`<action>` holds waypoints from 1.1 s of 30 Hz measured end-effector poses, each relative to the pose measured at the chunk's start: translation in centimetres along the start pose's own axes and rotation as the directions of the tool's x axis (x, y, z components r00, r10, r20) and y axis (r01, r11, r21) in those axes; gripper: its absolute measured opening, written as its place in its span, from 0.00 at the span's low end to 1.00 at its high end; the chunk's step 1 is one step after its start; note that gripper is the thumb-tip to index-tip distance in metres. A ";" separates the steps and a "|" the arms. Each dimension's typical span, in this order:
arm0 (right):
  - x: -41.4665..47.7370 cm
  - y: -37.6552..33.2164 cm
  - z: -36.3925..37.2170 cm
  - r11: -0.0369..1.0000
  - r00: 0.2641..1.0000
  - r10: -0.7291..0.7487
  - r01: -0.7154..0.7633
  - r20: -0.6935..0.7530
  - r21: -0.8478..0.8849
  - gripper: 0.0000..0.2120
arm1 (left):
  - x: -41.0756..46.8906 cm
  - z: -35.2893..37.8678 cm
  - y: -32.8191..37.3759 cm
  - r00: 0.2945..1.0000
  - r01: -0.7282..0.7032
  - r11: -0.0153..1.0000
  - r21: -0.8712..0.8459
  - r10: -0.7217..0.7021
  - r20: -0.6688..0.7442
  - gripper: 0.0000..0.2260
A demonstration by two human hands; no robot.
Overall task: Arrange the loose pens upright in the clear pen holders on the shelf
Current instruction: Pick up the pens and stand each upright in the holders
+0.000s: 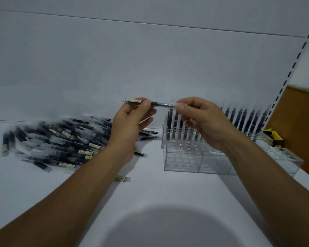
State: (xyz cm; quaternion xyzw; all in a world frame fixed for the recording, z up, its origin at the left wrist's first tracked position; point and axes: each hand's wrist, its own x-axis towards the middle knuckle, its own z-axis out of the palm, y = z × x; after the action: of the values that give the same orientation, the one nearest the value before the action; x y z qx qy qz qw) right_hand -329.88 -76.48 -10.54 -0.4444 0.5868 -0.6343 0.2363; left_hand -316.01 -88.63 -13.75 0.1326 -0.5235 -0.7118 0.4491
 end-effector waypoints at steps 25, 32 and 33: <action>3.9 -0.7 -2.3 0.749 0.952 -0.270 0.111 -0.147 -0.654 0.08 | -1.6 -0.6 -2.3 0.905 -0.155 0.478 0.864 -0.282 0.318 0.33; 4.7 -1.1 -1.5 0.679 0.979 -0.182 0.060 -0.088 -0.732 0.09 | -1.5 -0.6 -2.3 0.904 -0.164 0.467 0.869 -0.281 0.321 0.34; 4.7 -1.3 -1.4 0.649 0.982 -0.175 0.063 -0.068 -0.758 0.09 | -1.4 -0.6 -2.3 0.904 -0.167 0.468 0.868 -0.279 0.324 0.34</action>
State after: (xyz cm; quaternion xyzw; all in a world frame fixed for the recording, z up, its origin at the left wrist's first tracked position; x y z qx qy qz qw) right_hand -333.11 -79.36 -7.83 -0.4960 0.7804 -0.3772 -0.0511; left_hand -315.94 -87.79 -16.41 0.2047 -0.8931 -0.3642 0.1667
